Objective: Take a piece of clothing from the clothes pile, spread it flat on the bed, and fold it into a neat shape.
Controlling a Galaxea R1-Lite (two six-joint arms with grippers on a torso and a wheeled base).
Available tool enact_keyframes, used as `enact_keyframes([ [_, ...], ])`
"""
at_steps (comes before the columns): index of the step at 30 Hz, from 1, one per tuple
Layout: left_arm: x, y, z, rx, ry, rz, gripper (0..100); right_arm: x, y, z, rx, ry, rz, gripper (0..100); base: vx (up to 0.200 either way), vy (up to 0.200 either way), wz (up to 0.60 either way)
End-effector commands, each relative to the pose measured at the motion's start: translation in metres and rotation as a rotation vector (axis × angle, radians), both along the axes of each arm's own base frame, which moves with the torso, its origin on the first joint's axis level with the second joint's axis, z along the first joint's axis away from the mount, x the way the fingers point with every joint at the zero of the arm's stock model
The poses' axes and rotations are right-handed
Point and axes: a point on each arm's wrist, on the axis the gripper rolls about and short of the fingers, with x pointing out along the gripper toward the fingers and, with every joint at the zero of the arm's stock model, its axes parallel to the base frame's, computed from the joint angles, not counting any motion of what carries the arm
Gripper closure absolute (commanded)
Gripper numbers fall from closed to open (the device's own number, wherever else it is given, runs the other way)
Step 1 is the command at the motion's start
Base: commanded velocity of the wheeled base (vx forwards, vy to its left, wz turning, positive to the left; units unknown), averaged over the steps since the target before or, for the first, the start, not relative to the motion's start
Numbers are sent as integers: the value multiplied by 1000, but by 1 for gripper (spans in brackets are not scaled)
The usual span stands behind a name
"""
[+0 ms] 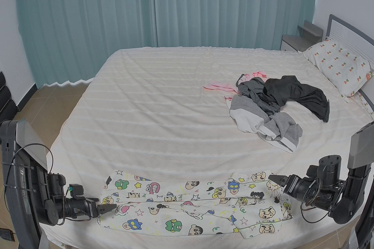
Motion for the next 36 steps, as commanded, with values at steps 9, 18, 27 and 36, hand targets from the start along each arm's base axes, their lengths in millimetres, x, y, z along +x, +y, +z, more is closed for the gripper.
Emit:
enact_keyframes([
  [9,-3,16,12,-181,39,145,0,17,5,-49,-84,104,37,0,0,0,0],
  [18,-3,16,10,-187,48,146,0,38,14,-60,-118,93,66,0,0,0,0],
  [27,-3,16,10,-187,50,146,0,48,22,-67,-138,100,93,100,0,0,0],
  [36,-4,16,9,-188,55,145,0,41,19,-63,-133,106,88,100,0,0,0],
])
